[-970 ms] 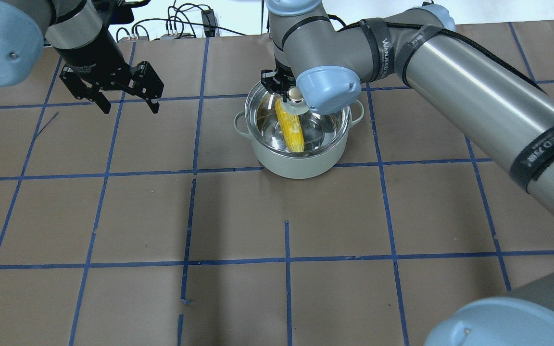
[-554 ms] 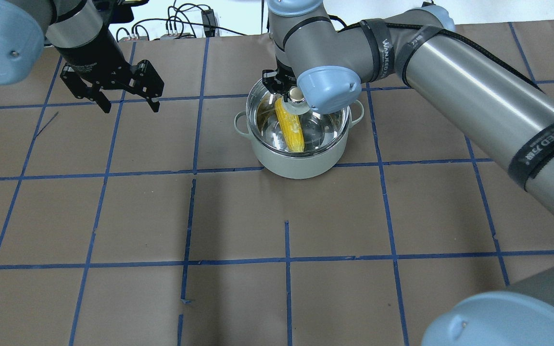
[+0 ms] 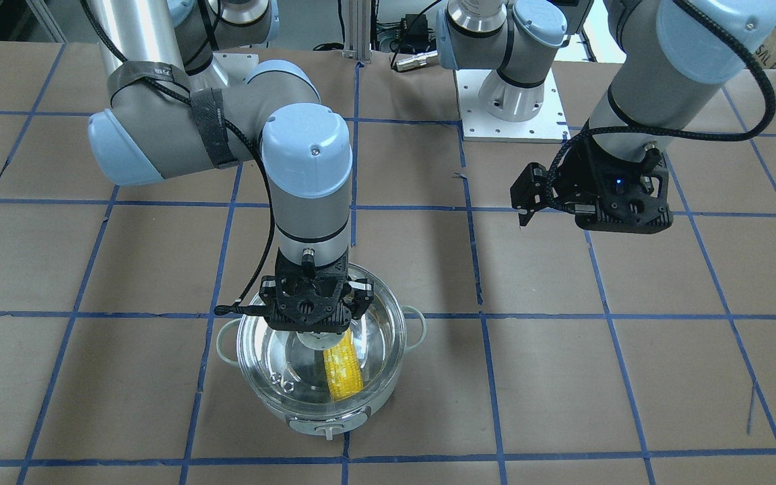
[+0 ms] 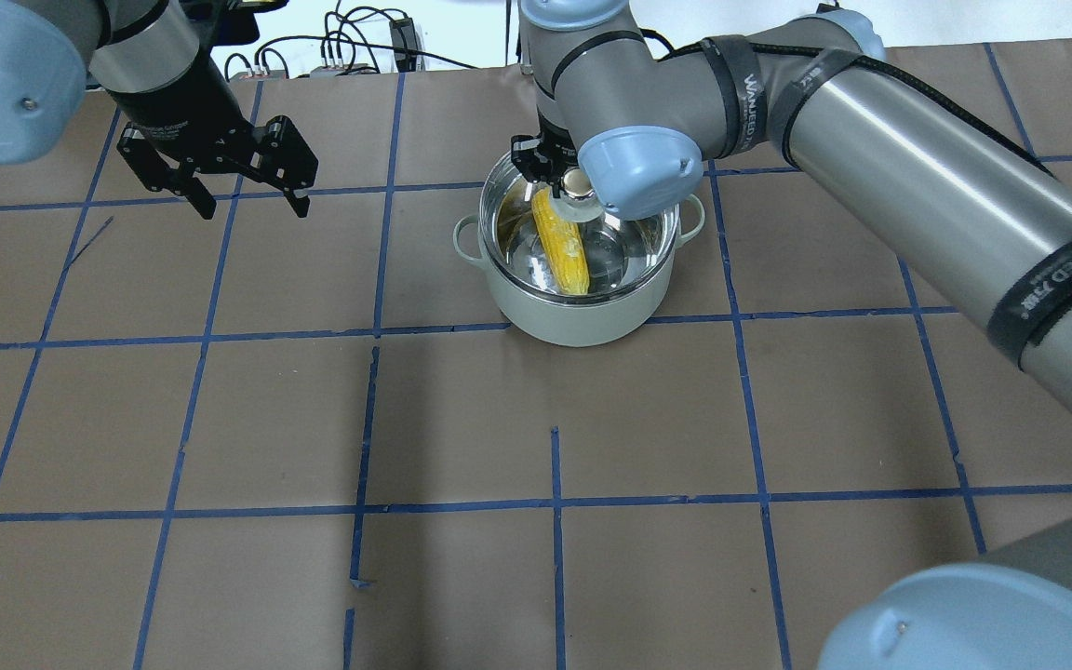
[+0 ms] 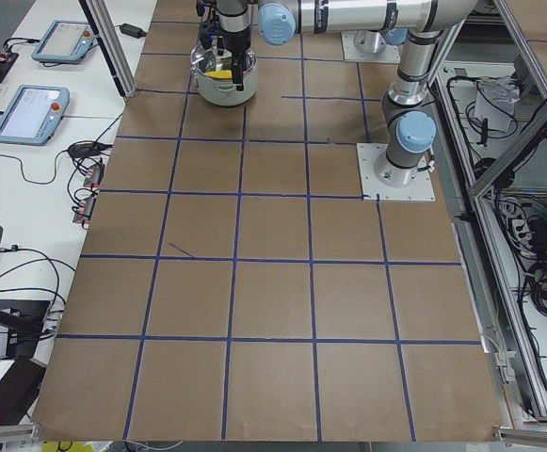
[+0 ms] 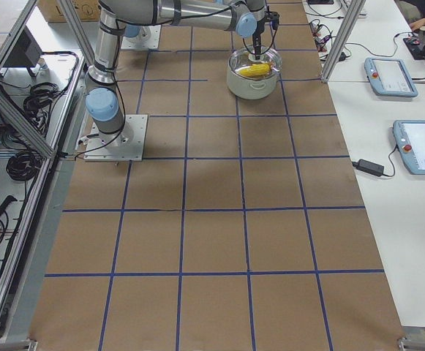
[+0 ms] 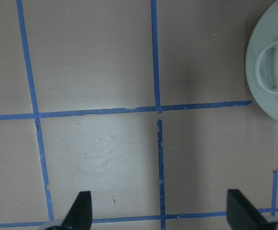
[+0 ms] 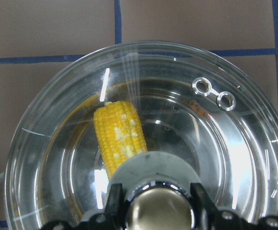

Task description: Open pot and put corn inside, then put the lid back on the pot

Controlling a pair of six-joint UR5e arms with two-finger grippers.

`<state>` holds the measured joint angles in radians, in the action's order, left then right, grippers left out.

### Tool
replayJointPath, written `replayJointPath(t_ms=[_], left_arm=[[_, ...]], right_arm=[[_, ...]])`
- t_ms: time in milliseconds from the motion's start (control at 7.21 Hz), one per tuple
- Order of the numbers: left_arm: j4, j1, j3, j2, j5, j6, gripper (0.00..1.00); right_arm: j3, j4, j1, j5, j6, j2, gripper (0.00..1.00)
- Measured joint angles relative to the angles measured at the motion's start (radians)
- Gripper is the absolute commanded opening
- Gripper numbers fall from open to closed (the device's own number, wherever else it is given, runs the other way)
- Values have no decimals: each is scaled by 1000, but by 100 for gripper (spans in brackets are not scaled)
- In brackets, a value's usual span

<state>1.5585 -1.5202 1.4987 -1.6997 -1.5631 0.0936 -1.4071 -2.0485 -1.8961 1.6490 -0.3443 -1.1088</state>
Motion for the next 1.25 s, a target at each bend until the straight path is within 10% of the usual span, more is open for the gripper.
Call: replayJointPath(t_ms=[1248], left_arm=[[0, 0, -2, 1, 2, 0, 100]], right_arm=[[1, 27, -1, -3, -1, -3, 36]])
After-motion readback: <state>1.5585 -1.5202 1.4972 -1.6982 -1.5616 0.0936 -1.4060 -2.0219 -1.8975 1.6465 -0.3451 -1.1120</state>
